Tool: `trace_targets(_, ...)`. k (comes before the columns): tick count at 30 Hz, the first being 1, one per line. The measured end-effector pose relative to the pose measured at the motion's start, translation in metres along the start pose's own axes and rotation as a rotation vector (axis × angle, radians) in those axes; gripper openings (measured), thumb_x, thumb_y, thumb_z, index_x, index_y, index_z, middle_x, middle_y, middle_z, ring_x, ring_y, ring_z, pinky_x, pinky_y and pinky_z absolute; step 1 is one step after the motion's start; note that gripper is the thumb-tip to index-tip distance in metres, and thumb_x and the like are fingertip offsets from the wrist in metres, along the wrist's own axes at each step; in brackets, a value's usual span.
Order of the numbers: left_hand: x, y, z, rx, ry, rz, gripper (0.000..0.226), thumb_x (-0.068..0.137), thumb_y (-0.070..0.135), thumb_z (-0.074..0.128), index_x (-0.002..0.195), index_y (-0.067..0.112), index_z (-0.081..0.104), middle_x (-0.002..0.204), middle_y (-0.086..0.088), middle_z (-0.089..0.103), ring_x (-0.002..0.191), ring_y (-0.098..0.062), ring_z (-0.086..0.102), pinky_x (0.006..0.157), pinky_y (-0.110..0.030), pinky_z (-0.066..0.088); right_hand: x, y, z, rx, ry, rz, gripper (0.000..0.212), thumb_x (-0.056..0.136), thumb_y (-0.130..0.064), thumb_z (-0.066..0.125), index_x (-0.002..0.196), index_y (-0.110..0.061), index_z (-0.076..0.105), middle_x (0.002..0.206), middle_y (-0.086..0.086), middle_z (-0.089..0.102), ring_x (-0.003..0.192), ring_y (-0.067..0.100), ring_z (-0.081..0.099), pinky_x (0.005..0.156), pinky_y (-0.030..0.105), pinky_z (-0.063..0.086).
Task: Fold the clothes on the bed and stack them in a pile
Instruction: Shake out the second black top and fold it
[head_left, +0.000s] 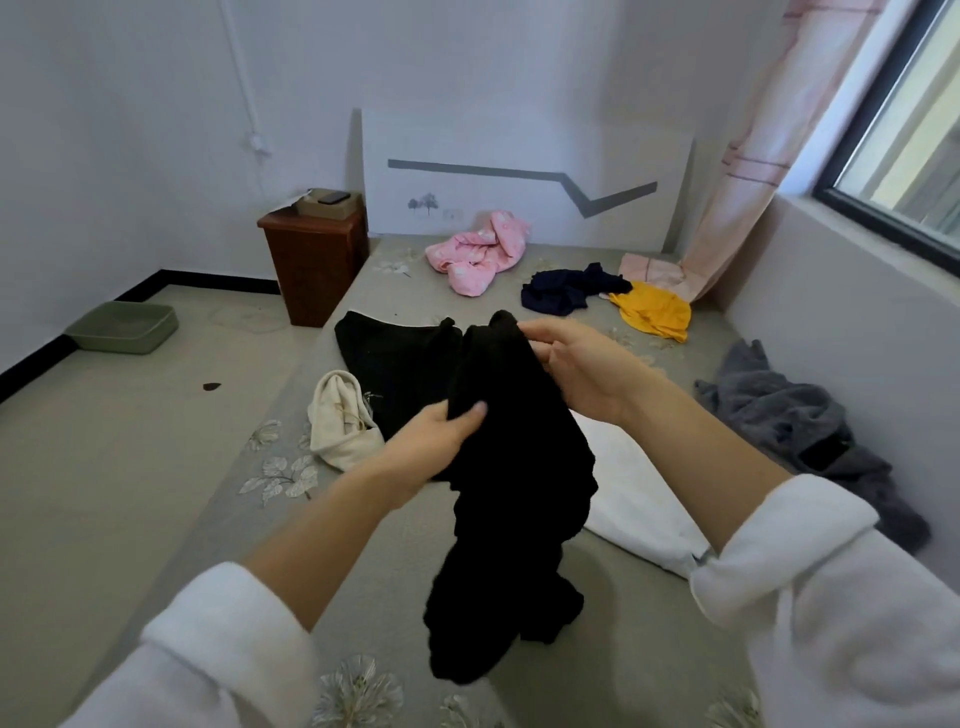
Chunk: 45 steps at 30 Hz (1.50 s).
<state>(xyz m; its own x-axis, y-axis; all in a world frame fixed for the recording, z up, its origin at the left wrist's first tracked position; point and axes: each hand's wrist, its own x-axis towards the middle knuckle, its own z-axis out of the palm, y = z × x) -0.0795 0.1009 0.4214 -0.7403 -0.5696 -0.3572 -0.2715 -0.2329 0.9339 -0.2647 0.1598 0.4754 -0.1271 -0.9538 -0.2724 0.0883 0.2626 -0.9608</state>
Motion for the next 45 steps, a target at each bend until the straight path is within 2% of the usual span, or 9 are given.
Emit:
trace_targets(5, 0.008, 0.020, -0.027, -0.350, 0.097, -0.048, 0.028, 0.092, 0.034, 0.053, 0.114, 0.019, 0.060, 0.094, -0.003, 0.075, 0.091, -0.021, 0.070, 0.071, -0.034, 0.052, -0.024, 0.040, -0.038, 0.136, -0.076, -0.042, 0.032, 0.076, -0.029, 0.050, 0.100, -0.024, 0.071, 0.084, -0.004, 0.063, 0.083, 0.012, 0.056, 0.084, 0.037, 0.040)
trace_targets(8, 0.012, 0.032, -0.031, -0.390, 0.112, -0.005, 0.030, 0.089, 0.036, 0.054, 0.113, 0.020, 0.060, 0.097, -0.002, 0.075, 0.087, -0.018, 0.072, 0.066, -0.033, 0.054, -0.038, 0.074, -0.043, 0.077, -0.166, -0.026, 0.038, 0.075, -0.034, 0.062, 0.110, -0.022, 0.068, 0.100, 0.001, 0.063, 0.096, 0.016, 0.058, 0.090, 0.038, 0.044)
trace_targets(13, 0.016, 0.035, -0.028, -0.428, 0.096, 0.017, 0.028, 0.090, 0.036, 0.055, 0.112, 0.019, 0.063, 0.097, -0.002, 0.075, 0.085, -0.018, 0.072, 0.061, -0.031, 0.056, -0.034, 0.096, -0.032, -0.303, 0.065, -0.038, 0.024, 0.093, -0.033, 0.060, 0.116, -0.026, 0.063, 0.112, -0.011, 0.067, 0.101, 0.001, 0.062, 0.080, 0.018, 0.048)
trace_targets(20, 0.007, 0.018, -0.050, -0.465, 0.029, 0.043, 0.041, 0.081, 0.031, 0.059, 0.119, 0.015, 0.062, 0.103, -0.007, 0.073, 0.092, -0.024, 0.071, 0.063, -0.035, 0.057, -0.021, 0.073, -0.042, 0.166, 0.244, -0.078, 0.019, 0.102, -0.028, 0.042, 0.102, -0.014, 0.055, 0.085, 0.002, 0.058, 0.072, 0.012, 0.061, 0.069, 0.030, 0.048)
trace_targets(24, 0.001, -0.013, -0.064, -0.264, -0.017, -0.051, 0.040, 0.084, 0.031, 0.058, 0.121, 0.016, 0.059, 0.114, -0.008, 0.069, 0.104, -0.024, 0.067, 0.078, -0.041, 0.054, -0.019, 0.038, -0.040, -0.135, 0.319, -0.244, 0.025, 0.101, -0.030, 0.046, 0.104, -0.007, 0.055, 0.088, 0.007, 0.058, 0.079, 0.016, 0.058, 0.069, 0.028, 0.043)
trace_targets(29, -0.006, -0.045, -0.067, 0.642, -0.014, -0.346, 0.032, 0.094, 0.040, 0.053, 0.119, 0.020, 0.057, 0.108, 0.004, 0.067, 0.096, -0.014, 0.066, 0.085, -0.033, 0.051, -0.033, -0.002, -0.024, -0.482, 0.041, -0.361, 0.013, 0.098, -0.027, 0.053, 0.087, -0.027, 0.060, 0.071, -0.011, 0.064, 0.060, 0.000, 0.058, 0.053, 0.011, 0.042)
trace_targets(36, 0.008, -0.060, -0.008, 0.192, -0.340, -0.021, 0.083, 0.085, 0.042, 0.067, 0.141, 0.052, 0.008, 0.136, 0.024, 0.036, 0.127, -0.006, 0.047, 0.095, -0.021, 0.047, -0.034, -0.001, -0.005, -0.729, -0.106, -0.393, 0.013, 0.098, -0.016, 0.053, 0.099, -0.006, 0.060, 0.067, -0.025, 0.061, 0.058, -0.007, 0.056, 0.057, 0.005, 0.039)
trace_targets(41, 0.016, -0.067, 0.031, 0.160, -0.031, 0.226, 0.047, 0.080, 0.045, 0.070, 0.122, 0.044, 0.049, 0.122, 0.005, 0.061, 0.100, -0.010, 0.066, 0.088, -0.040, 0.055, -0.049, -0.011, -0.015, -0.711, -0.063, -0.398, 0.013, 0.097, -0.020, 0.055, 0.099, -0.011, 0.063, 0.072, -0.019, 0.065, 0.061, -0.005, 0.058, 0.058, 0.007, 0.041)
trace_targets(45, 0.008, -0.055, 0.049, 0.297, -0.019, 0.340, 0.057, 0.067, 0.069, 0.069, 0.112, 0.072, 0.034, 0.112, 0.027, 0.062, 0.099, 0.002, 0.063, 0.082, -0.022, 0.055, -0.061, -0.017, -0.026, -0.632, 0.041, -0.403, 0.008, 0.096, -0.025, 0.057, 0.096, -0.022, 0.064, 0.084, 0.002, 0.071, 0.073, 0.012, 0.067, 0.062, 0.018, 0.050)
